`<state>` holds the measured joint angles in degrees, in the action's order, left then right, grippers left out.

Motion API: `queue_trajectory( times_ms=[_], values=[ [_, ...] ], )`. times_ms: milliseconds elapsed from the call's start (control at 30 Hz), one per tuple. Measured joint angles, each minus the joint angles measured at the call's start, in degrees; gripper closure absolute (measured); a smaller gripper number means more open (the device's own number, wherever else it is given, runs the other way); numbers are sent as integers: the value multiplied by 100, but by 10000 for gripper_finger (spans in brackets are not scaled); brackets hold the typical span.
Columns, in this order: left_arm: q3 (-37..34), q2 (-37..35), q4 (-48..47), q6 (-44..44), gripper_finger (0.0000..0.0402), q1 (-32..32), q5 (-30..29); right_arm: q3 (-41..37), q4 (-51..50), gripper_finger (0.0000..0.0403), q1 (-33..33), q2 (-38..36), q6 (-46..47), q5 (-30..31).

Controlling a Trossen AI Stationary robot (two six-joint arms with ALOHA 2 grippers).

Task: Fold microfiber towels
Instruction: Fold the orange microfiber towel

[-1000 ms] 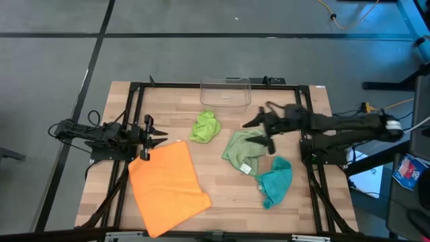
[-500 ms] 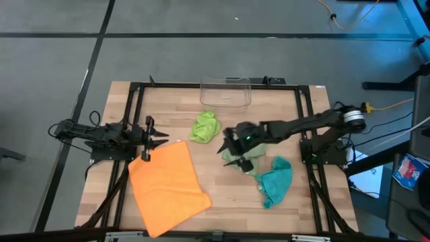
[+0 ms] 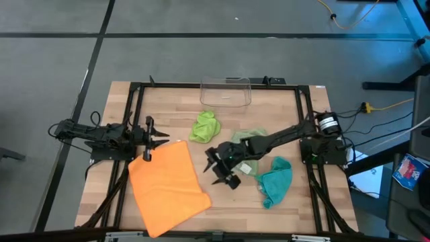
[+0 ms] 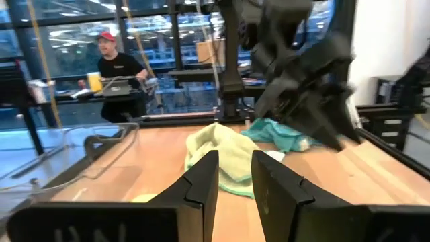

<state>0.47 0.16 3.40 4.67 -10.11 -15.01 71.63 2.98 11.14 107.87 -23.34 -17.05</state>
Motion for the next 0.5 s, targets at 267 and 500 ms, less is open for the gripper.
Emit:
queue_trajectory(
  times_ms=[267, 500],
  values=[
    [-1, 0, 46, 7, 319, 2, -802, 863, -835, 122, 67, 740, 58, 248],
    [-1, 0, 56, 13, 319, 2, -988, 888, -919, 122, 439, 1004, -548, 259]
  ],
)
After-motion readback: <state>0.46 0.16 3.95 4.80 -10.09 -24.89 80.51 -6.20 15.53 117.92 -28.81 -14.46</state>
